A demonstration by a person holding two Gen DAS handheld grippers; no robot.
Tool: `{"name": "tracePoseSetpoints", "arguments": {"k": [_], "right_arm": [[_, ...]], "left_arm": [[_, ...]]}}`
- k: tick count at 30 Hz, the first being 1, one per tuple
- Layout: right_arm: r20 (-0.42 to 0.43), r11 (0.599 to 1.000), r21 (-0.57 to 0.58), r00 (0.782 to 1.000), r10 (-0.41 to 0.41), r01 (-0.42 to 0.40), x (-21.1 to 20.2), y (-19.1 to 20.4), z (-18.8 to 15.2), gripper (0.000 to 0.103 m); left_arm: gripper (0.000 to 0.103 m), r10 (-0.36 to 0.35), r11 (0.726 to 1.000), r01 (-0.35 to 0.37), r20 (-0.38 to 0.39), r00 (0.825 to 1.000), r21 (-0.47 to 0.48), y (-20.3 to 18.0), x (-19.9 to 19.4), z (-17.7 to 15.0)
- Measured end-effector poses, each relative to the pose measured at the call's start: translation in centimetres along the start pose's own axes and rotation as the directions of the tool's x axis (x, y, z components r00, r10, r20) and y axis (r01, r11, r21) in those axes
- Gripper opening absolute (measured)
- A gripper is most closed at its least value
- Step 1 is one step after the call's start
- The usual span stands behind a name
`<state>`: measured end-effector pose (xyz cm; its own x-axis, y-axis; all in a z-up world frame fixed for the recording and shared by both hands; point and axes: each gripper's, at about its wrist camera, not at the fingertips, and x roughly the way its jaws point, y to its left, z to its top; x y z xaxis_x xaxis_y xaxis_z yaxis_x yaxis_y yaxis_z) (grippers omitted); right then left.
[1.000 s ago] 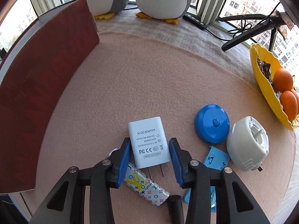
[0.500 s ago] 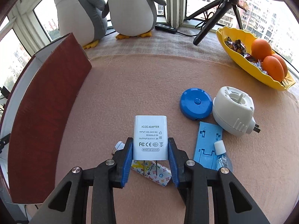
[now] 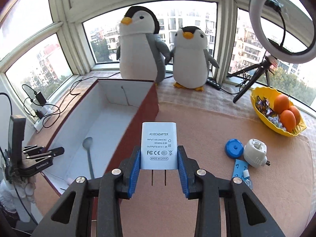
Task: Organize rigid objects
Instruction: 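Carry the charger into the white box and open the right tool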
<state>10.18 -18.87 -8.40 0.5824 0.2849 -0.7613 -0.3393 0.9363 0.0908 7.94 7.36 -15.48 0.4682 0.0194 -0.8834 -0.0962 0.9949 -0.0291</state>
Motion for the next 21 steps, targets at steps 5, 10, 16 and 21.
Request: {"name": "tracePoseSetpoints", "arguments": {"k": [5, 10, 16, 21], "right_arm": [[-0.005, 0.997, -0.061, 0.999, 0.042, -0.042, 0.1, 3.9, 0.4, 0.032], [-0.021, 0.995, -0.087, 0.998, 0.055, -0.056, 0.6, 6.3, 0.2, 0.032], [-0.037, 0.991, -0.119, 0.998, 0.052, -0.056, 1.1, 8.2, 0.0, 0.032], [-0.052, 0.989, -0.135, 0.997, 0.051, -0.058, 1.7, 9.4, -0.2, 0.032]], "left_arm": [[0.015, -0.013, 1.0, 0.013, 0.011, 1.0, 0.003, 0.4, -0.2, 0.1], [0.007, -0.025, 0.999, 0.025, 0.018, 1.0, 0.021, -0.1, -0.1, 0.1], [0.005, -0.035, 0.999, 0.035, 0.025, 0.999, 0.025, -0.2, 0.1, 0.2], [0.005, -0.04, 0.999, 0.039, 0.032, 0.999, 0.024, 0.0, 0.1, 0.2]]}}
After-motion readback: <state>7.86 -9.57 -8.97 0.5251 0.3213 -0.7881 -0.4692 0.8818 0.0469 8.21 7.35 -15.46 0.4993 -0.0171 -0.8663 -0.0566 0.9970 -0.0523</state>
